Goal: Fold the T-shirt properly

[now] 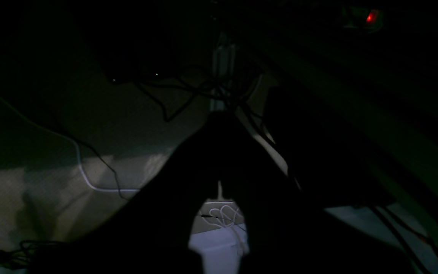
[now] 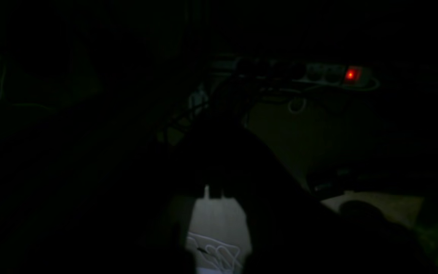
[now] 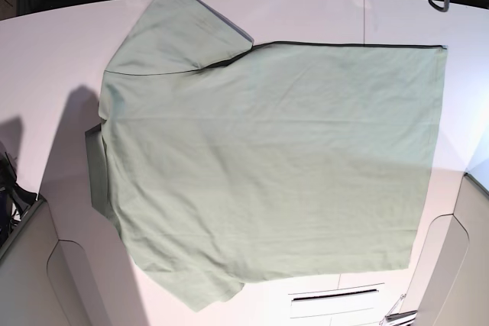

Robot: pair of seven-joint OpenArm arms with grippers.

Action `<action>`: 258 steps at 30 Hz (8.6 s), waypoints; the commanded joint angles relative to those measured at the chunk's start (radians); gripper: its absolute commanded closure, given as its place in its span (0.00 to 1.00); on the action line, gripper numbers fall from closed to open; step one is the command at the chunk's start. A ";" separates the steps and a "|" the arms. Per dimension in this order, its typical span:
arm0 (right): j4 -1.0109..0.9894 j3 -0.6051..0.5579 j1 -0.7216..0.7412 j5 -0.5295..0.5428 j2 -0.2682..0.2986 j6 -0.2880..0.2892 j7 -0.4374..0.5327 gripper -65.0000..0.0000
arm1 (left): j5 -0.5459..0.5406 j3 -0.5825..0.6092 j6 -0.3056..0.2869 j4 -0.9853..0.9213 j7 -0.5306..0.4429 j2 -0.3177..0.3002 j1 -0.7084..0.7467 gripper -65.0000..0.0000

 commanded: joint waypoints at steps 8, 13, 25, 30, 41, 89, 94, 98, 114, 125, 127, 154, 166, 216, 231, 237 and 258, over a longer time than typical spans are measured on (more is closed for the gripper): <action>0.035 0.003 0.005 0.006 0.005 0.010 0.010 1.00 | 0.002 -0.001 -0.011 0.007 0.005 0.002 0.001 1.00; 0.037 0.003 0.005 0.006 0.005 0.010 0.010 1.00 | 0.002 -0.001 -0.011 0.007 0.005 0.002 0.001 1.00; 0.121 0.003 -0.060 0.006 0.087 0.011 0.010 1.00 | -0.024 -0.001 -0.010 0.141 0.005 -0.039 0.130 1.00; 0.277 0.003 -0.167 0.006 0.179 0.011 0.010 1.00 | -0.076 -0.001 -0.010 0.304 0.018 -0.091 0.267 1.00; 0.848 0.014 -0.620 0.130 0.386 0.014 -0.102 1.00 | -0.360 -0.023 -0.244 0.848 0.188 -0.269 0.702 1.00; 1.227 0.694 -0.259 0.600 0.146 0.270 -0.732 0.55 | -1.215 -0.766 -0.480 1.683 0.741 -0.294 0.859 0.56; 1.136 0.592 -0.251 0.601 0.145 0.273 -0.749 0.55 | -1.215 -0.766 -0.480 1.683 0.741 -0.294 0.858 0.56; 1.134 0.525 -0.251 0.601 0.145 0.282 -0.772 0.55 | -1.215 -0.766 -0.480 1.683 0.741 -0.294 0.859 0.56; 1.137 0.512 -0.256 0.598 0.146 0.303 -0.793 1.00 | -1.129 -0.766 -0.465 1.669 0.716 -0.294 0.725 0.56; 1.137 0.512 -0.256 0.646 0.146 0.303 -0.793 1.00 | -0.821 -0.766 -0.305 1.370 0.613 -0.321 0.503 0.47; 1.137 0.512 -0.256 0.646 0.146 0.303 -0.793 1.00 | -0.821 -0.766 -0.305 1.280 0.613 -0.335 0.471 0.47; 1.137 0.512 -0.256 0.680 0.146 0.303 -0.794 1.00 | -0.889 -0.594 -0.309 1.118 0.673 -0.349 0.365 0.47; 1.137 0.512 -0.256 0.679 0.146 0.303 -0.794 1.00 | -0.832 -0.595 -0.309 1.118 0.664 -0.350 0.365 0.67; 1.499 0.723 -0.255 0.824 0.176 0.381 -1.009 1.00 | -1.072 -0.954 -0.448 1.426 0.808 -0.353 0.462 1.00; 1.233 0.490 0.002 0.500 0.176 0.363 -0.802 1.00 | -0.658 -0.694 -0.357 1.394 0.649 -0.422 0.248 1.00; 1.130 0.489 0.063 0.474 0.176 0.321 -0.800 1.00 | -0.579 -0.670 -0.301 1.330 0.606 -0.452 0.197 1.00; 1.386 0.644 0.037 0.596 0.177 0.378 -1.083 0.62 | -0.627 -0.761 -0.323 1.372 0.621 -0.489 0.199 0.58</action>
